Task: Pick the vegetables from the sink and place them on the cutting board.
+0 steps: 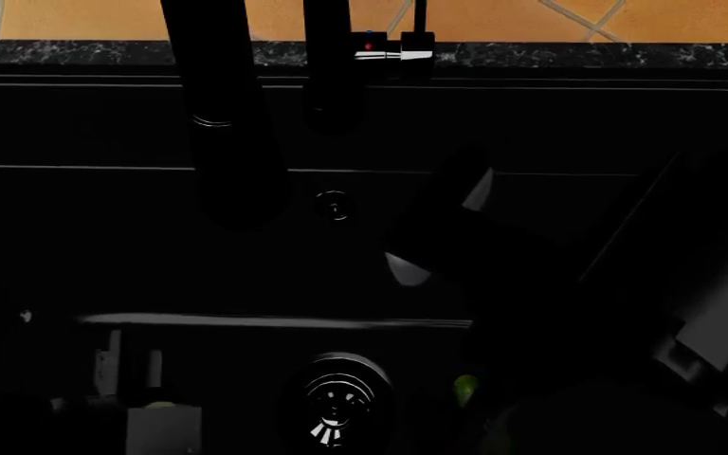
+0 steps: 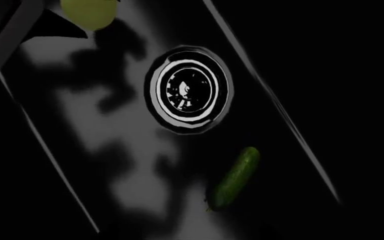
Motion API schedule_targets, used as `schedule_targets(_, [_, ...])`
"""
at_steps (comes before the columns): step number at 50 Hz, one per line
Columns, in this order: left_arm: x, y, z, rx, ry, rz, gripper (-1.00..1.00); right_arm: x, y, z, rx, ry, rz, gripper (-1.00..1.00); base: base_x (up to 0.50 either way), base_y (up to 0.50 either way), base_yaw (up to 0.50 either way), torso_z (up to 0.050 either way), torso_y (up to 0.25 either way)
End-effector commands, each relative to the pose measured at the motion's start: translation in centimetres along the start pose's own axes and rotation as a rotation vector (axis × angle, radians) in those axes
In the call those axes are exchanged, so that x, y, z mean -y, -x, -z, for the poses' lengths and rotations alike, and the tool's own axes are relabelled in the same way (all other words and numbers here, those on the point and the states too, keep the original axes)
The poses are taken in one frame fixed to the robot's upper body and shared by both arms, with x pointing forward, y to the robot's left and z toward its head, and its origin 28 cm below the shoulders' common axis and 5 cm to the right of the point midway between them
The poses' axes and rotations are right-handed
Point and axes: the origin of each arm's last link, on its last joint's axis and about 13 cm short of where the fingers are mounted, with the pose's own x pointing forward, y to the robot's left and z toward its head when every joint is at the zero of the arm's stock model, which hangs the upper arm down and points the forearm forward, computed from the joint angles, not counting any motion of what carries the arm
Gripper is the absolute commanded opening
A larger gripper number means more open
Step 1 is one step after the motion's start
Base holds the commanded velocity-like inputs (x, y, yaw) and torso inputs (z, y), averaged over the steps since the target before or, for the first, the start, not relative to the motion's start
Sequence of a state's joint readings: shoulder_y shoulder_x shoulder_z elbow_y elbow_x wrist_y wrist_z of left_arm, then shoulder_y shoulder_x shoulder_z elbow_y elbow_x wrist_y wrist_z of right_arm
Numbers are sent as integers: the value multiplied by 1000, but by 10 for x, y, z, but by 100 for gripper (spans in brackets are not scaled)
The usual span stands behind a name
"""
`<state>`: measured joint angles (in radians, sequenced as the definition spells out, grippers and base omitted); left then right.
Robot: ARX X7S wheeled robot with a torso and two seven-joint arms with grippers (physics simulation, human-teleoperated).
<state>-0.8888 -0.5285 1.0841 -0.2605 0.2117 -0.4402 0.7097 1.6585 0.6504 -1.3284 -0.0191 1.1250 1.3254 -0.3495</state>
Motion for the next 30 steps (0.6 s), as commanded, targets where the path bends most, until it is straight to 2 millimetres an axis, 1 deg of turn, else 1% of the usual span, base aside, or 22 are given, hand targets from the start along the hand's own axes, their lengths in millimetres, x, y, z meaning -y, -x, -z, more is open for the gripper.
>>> schedule_targets(1, [-19,4,4,14,88,-113,-100,0,8,-11,7,25,5,100,14,0,-10,0,0])
schedule_targets(5, [-19,15,-3,44,59,-124,-100,0,8,-13,4,25,7,100,0,0,-3,0,0])
schedule_targets(9, [-21,19,-2,44,69,-145,-100,0,6,-14,-30,1,-9,100,0,1,0,0,0])
schedule_targets(13, [-22,20,0,45,83,-164,-100,3,-3,-16,-99,-13,-4,100,0,0,0,0,0])
schedule_targets(14, [-21,21,0,43,91,-153,-100,4,-6,-17,-90,-34,-5,100,0,0,0,0,0])
schedule_targets(16, [-22,23,-2,59,95,-188,-100,6,-11,-21,-87,-77,17,100,0,0,0,0,0])
schedule_targets(19, [-20,25,-5,57,88,-206,-100,6,-17,-21,-85,-102,9,100,0,0,0,0,0])
schedule_targets(21, [-20,28,-8,62,87,-213,-100,6,-18,-24,-50,-129,20,100,0,0,0,0,0])
schedule_targets(25, [-17,34,-13,67,85,-218,-100,8,-31,-24,17,-236,93,100,0,0,0,0,0])
schedule_targets(26, [-16,36,-13,62,82,-222,-100,10,-35,-23,19,-283,117,100,0,0,0,0,0])
schedule_targets(30, [-13,39,-15,62,80,-220,-100,9,-49,-20,-24,-284,112,100,0,0,0,0,0])
